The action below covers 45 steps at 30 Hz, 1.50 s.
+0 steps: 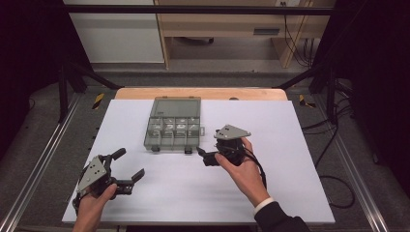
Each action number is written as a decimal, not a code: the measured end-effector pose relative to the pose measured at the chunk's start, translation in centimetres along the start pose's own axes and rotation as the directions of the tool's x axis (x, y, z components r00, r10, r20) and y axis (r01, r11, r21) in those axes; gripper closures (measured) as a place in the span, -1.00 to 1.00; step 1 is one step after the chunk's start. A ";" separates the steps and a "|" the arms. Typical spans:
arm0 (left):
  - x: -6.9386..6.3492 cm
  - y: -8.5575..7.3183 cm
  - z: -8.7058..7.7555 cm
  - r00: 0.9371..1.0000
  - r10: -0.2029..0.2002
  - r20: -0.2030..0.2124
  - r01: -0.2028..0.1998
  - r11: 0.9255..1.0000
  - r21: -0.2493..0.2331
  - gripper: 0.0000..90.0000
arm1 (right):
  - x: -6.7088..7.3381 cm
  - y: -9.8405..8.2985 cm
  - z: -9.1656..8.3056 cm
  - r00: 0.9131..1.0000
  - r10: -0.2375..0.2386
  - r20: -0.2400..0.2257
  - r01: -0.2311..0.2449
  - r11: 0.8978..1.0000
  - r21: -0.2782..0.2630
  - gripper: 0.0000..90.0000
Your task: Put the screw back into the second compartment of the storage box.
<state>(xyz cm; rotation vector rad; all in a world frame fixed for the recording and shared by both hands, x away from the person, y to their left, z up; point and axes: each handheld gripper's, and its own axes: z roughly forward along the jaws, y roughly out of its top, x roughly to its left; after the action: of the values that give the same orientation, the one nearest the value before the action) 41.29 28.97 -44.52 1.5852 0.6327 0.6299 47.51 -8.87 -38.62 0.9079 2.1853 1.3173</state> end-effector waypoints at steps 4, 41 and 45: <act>0.0 0.0 0.0 1.000 0.001 0.000 -0.001 1.000 0.001 -0.98 | -0.4 -0.8 -1.3 1.000 0.004 0.004 -0.004 1.000 0.005 -0.71; 0.0 0.1 -0.3 1.000 0.002 -0.016 -0.002 1.000 -0.010 -0.98 | -4.0 -8.4 -9.0 0.984 0.083 0.154 -0.071 0.994 -0.082 -0.83; 0.1 0.1 -0.4 1.000 0.003 -0.019 -0.003 1.000 -0.012 -0.98 | -4.3 -9.4 -9.4 0.978 0.097 0.184 -0.076 0.990 -0.117 -0.82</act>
<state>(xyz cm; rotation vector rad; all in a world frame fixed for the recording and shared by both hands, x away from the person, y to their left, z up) 41.03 29.29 -44.34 1.5706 0.6398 0.6505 41.43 -20.80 -42.61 1.0500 1.9303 1.3179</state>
